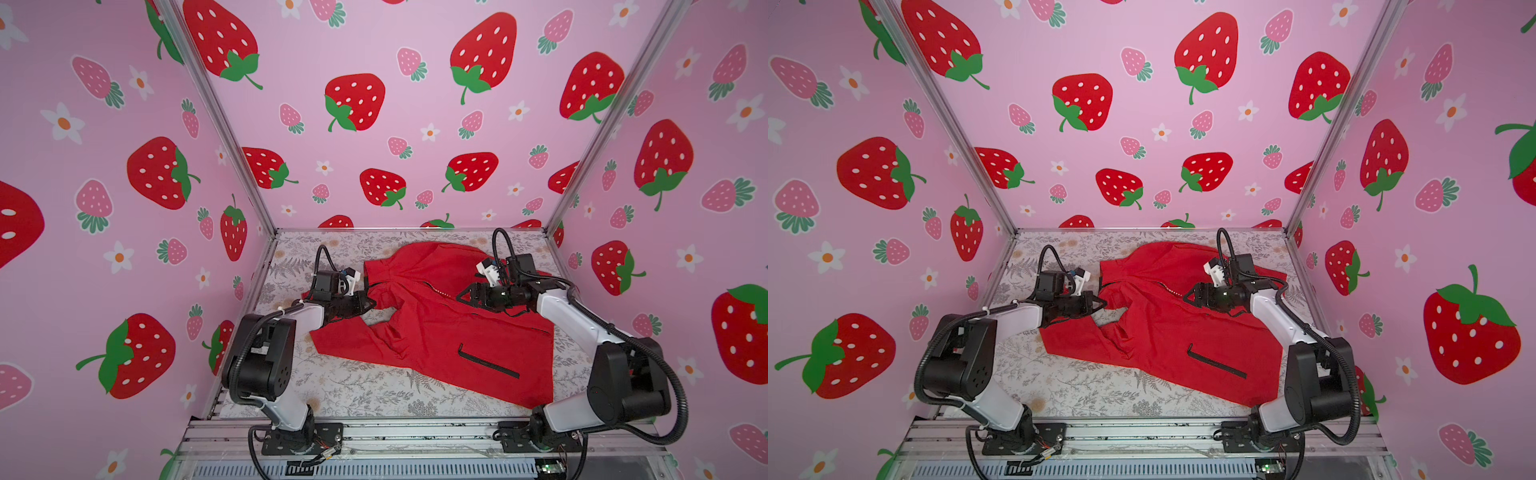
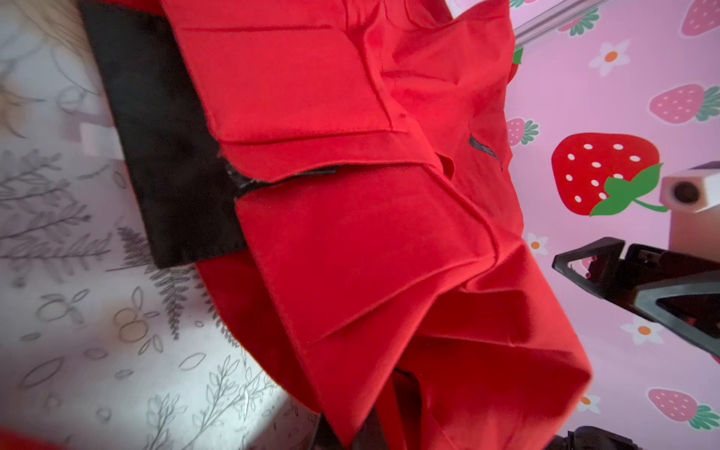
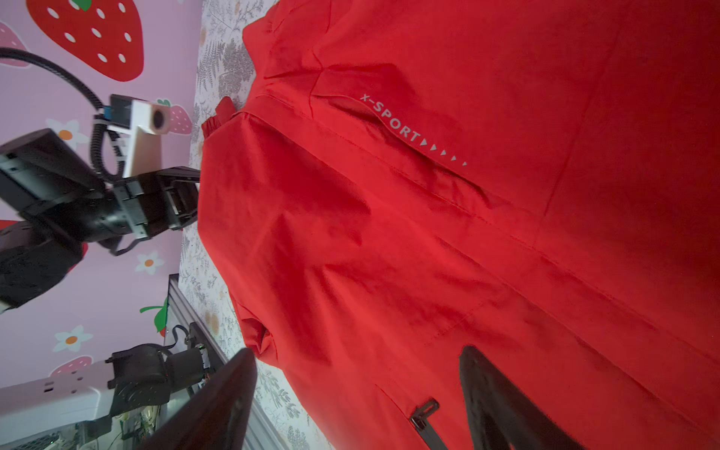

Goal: Unzip the jacket
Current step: Flatten out the jacket at the center of the board.

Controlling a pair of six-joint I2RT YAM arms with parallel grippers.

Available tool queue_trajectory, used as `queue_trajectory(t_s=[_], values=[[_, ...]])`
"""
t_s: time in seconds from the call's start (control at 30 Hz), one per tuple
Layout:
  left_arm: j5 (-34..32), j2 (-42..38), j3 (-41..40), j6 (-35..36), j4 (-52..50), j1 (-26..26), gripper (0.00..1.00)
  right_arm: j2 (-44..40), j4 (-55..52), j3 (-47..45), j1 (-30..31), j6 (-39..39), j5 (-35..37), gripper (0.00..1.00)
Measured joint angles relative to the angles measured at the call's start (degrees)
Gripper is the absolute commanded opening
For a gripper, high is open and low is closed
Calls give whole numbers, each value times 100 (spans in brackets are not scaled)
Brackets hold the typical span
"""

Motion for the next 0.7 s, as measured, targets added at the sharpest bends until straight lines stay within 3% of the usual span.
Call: queue_trajectory(t_s=[0.27, 0.47, 0.7], values=[[-1423, -457, 2389, 986, -3414, -13, 0, -286, -1036, 0, -208, -214, 2214, 86], [-2124, -365, 2280, 1408, -4730, -11, 0, -105, -1222, -2, -629, -378, 3018, 86], [-2645, -44, 2155, 1755, -5536, -11, 0, 219, -1150, -2, -1768, -501, 2857, 86]])
